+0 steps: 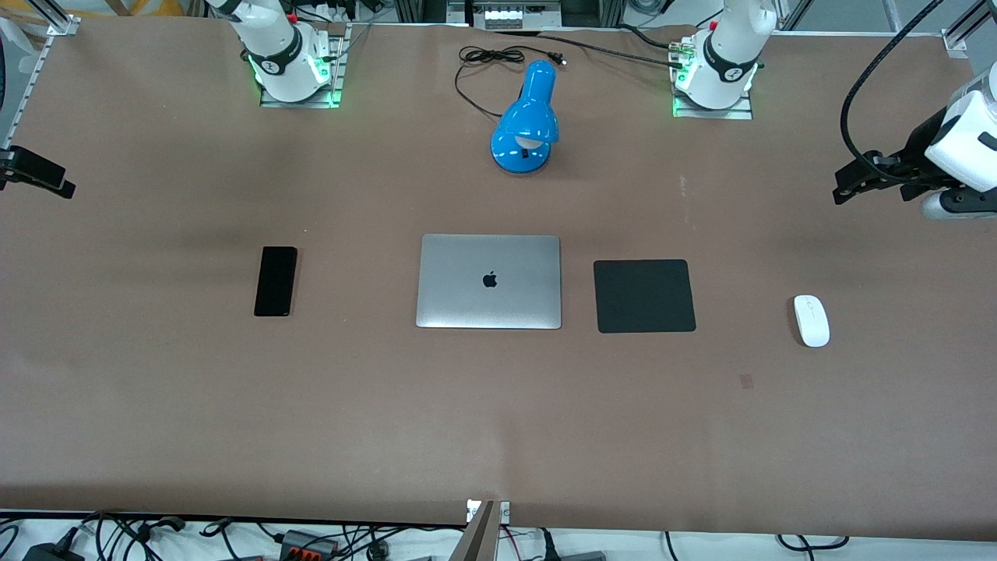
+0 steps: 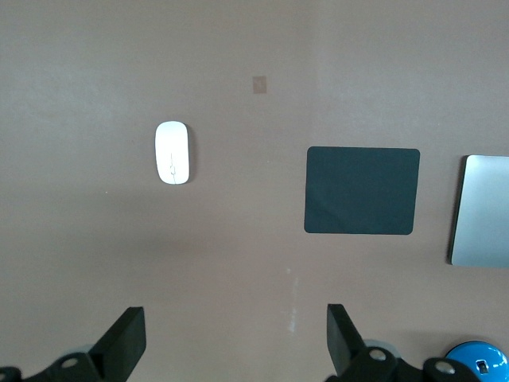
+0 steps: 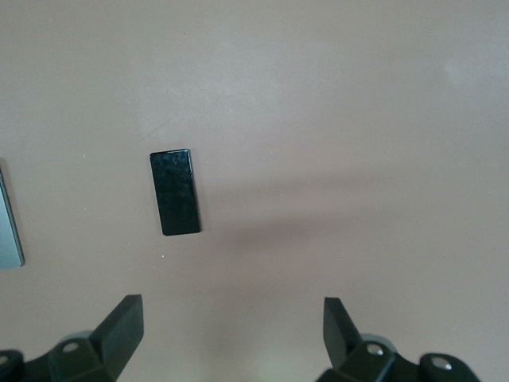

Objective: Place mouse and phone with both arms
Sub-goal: 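Move the right gripper to the black phone while the left gripper approaches the mouse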

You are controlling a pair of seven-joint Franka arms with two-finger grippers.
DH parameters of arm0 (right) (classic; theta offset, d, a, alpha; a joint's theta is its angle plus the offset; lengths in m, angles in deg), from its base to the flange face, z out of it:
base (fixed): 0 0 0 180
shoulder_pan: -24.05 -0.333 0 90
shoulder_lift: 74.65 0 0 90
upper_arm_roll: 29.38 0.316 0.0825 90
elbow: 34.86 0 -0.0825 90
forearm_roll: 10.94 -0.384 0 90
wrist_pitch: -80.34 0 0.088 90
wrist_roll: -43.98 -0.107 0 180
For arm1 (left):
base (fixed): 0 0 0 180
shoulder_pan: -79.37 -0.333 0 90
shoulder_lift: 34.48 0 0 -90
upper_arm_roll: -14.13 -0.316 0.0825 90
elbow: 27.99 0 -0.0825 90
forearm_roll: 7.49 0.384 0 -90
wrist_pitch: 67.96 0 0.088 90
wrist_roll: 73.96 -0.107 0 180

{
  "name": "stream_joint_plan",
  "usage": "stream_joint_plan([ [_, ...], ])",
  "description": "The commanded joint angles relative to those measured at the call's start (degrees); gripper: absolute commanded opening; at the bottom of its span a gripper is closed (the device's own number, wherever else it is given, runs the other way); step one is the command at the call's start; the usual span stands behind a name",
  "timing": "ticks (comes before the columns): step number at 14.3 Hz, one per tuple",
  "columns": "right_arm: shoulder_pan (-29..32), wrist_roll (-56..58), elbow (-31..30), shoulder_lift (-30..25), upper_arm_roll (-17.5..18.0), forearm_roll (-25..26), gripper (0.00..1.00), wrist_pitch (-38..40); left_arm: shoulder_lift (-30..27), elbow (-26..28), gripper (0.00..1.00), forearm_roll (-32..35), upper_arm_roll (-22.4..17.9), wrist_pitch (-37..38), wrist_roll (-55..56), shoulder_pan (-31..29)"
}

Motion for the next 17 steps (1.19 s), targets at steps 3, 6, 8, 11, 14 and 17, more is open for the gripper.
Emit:
stream_joint_plan([
  [3, -0.57, 0.7, 0.83, 0.23, -0.28, 0.74, 1.0, 0.48, 0.39, -1.16, 1.0, 0.07, -0.18, 1.18, -0.56, -0.14],
  [6, -0.4, 0.7, 0.83, 0.92, -0.28, 0.47, 1.0, 0.48, 0.66, -1.25, 1.0, -0.02, -0.18, 1.26, -0.3, -0.4],
  [8, -0.92, 0.88, 1.0, 5.22, -0.19, 0.82, 1.0, 0.56, 0.74, -1.16, 1.0, 0.07, -0.18, 2.48, -0.38, -0.49],
  [11, -3.38, -0.35, 0.82, 10.4, -0.19, 1.0, 1.0, -0.66, 3.11, -1.25, 1.0, -0.02, -0.18, 3.73, -0.47, -0.49],
  [14, -6.8, -0.36, 0.56, 17.26, -0.27, 1.34, 1.0, -5.39, 5.66, -1.25, 1.0, -0.02, -0.18, 3.64, -1.0, -0.57],
  [17, -8.04, -2.27, 0.65, 22.1, -0.28, 1.17, 1.0, -7.34, 11.88, -1.34, 1.0, 0.42, -0.18, 3.2, -1.44, -5.39],
])
